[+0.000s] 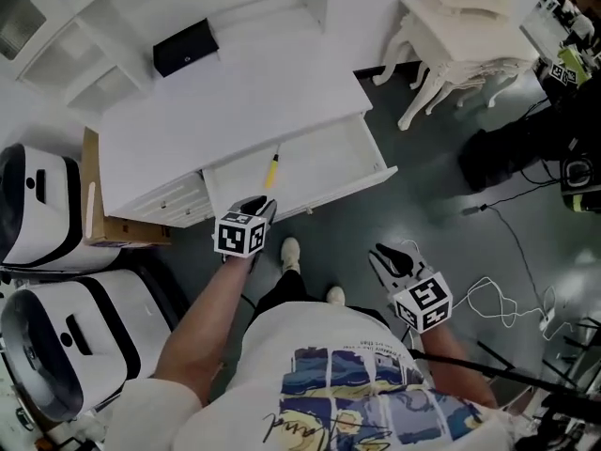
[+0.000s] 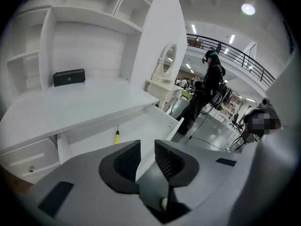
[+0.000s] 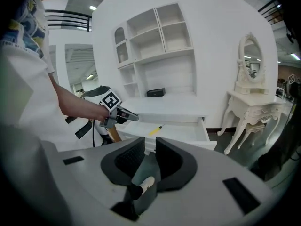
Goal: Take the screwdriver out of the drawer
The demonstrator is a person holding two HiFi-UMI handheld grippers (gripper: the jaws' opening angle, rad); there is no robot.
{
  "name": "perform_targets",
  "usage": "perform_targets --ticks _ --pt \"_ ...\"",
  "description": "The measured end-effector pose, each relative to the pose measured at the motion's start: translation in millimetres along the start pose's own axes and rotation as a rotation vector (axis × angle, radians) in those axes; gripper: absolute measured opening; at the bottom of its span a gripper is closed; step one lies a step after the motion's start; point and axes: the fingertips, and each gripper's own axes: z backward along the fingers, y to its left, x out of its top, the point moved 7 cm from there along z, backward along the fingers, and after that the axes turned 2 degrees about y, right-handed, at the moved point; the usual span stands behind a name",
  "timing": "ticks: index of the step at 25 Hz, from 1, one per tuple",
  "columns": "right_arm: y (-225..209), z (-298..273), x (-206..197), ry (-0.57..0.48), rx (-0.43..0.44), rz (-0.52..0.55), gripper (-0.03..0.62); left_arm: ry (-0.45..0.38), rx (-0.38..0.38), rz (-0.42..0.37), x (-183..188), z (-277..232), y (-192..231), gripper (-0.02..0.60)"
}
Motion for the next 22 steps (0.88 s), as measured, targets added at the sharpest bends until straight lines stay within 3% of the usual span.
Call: perform_targets --ticks 10,22 --pt "-8.9 -38.2 23.5 0.077 -0.091 -0.123 0.089 0.219 0.016 0.023 17.7 -108.4 82.6 0.118" --pt "-18.8 -27.3 7.9 0.148 -0.227 -0.279 0.087 0.377 0.067 0.04 5.7 -185.4 117.2 0.127"
